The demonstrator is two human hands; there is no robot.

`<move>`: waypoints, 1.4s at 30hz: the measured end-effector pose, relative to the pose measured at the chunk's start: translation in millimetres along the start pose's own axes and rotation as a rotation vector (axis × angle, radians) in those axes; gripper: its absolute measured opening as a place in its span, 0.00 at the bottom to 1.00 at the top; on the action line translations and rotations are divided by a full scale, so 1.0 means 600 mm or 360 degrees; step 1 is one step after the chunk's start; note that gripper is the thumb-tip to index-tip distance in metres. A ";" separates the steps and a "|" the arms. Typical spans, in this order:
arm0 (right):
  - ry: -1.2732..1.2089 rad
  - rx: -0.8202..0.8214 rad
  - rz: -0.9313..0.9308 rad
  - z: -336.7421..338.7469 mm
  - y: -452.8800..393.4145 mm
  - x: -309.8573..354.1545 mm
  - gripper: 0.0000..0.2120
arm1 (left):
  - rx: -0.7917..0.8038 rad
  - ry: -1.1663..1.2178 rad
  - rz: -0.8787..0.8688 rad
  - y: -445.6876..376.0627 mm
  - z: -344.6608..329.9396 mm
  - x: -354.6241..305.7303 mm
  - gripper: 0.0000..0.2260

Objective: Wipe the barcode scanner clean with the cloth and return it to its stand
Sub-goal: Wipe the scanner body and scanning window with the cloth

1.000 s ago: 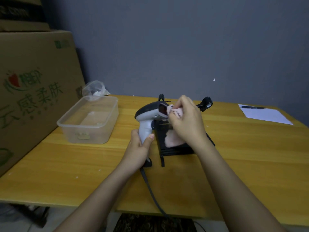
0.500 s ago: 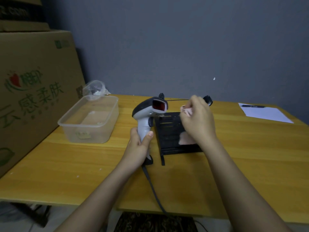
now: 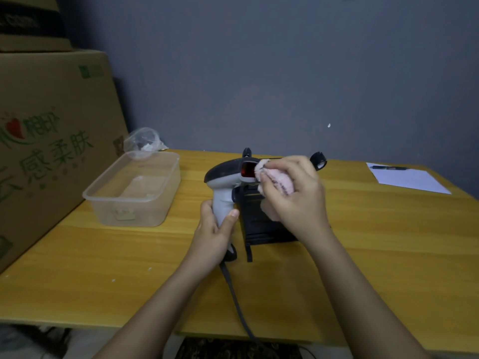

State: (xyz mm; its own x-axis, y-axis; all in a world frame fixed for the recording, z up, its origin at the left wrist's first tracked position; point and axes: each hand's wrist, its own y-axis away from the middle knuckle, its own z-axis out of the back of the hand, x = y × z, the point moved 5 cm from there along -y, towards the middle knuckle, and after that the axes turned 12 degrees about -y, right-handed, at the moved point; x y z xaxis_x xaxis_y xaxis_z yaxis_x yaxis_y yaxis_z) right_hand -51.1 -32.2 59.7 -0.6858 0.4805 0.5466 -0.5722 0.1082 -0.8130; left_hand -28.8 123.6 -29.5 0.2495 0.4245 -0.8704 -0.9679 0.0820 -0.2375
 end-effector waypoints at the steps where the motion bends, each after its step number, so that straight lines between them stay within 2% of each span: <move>1: 0.0069 0.0039 0.0043 -0.007 0.003 -0.001 0.08 | -0.0018 -0.0028 -0.0004 -0.001 -0.001 0.003 0.06; 6: 0.0398 0.0150 0.0144 -0.022 0.008 -0.008 0.09 | -0.0096 -0.0152 -0.0012 0.000 0.000 0.017 0.14; 11: 0.0821 0.0371 0.0387 -0.026 -0.009 0.012 0.05 | -0.0181 -0.0192 -0.0075 0.001 0.007 0.013 0.15; 15: 0.1010 0.0616 0.0519 -0.035 -0.020 0.019 0.01 | -0.0245 -0.0229 -0.0117 0.001 0.009 0.007 0.13; 17: 0.0922 0.0763 0.0398 -0.035 -0.026 0.011 0.02 | -0.0259 -0.0242 -0.0129 0.001 0.008 0.008 0.14; 20: 0.0216 0.0765 -0.0278 -0.007 -0.039 -0.021 0.07 | -0.0234 -0.0254 -0.0114 -0.001 0.004 0.008 0.12; 22: -0.0106 0.0483 -0.0527 0.019 -0.038 -0.041 0.13 | -0.0224 -0.0248 -0.0114 -0.003 0.003 0.001 0.10; 24: -0.0175 0.0190 -0.0563 0.035 -0.029 -0.052 0.16 | -0.0228 -0.0237 -0.0121 -0.005 0.004 -0.004 0.10; 27: -0.0233 0.0029 -0.0427 0.027 -0.012 -0.043 0.10 | -0.0212 -0.0243 -0.0134 -0.009 0.003 -0.006 0.10; 31: -0.0127 0.0051 -0.0075 0.007 -0.009 -0.026 0.09 | -0.0251 -0.0259 -0.0136 -0.008 0.003 -0.012 0.12; 38: 0.0829 0.0293 0.0455 -0.013 -0.013 -0.010 0.10 | -0.0250 -0.0271 -0.0133 -0.007 0.008 -0.007 0.11; 42: 0.0971 0.0408 0.0488 -0.025 -0.019 -0.009 0.07 | -0.0240 -0.0239 -0.0074 -0.006 0.009 0.004 0.14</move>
State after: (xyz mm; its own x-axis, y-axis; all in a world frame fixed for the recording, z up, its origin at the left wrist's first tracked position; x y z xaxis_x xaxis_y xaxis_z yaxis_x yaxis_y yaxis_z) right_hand -34.4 -23.0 63.0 -0.5018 0.8644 0.0320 -0.5333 -0.2801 -0.7982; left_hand -24.6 129.5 -28.4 0.2756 0.5541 -0.7856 -0.9373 -0.0267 -0.3476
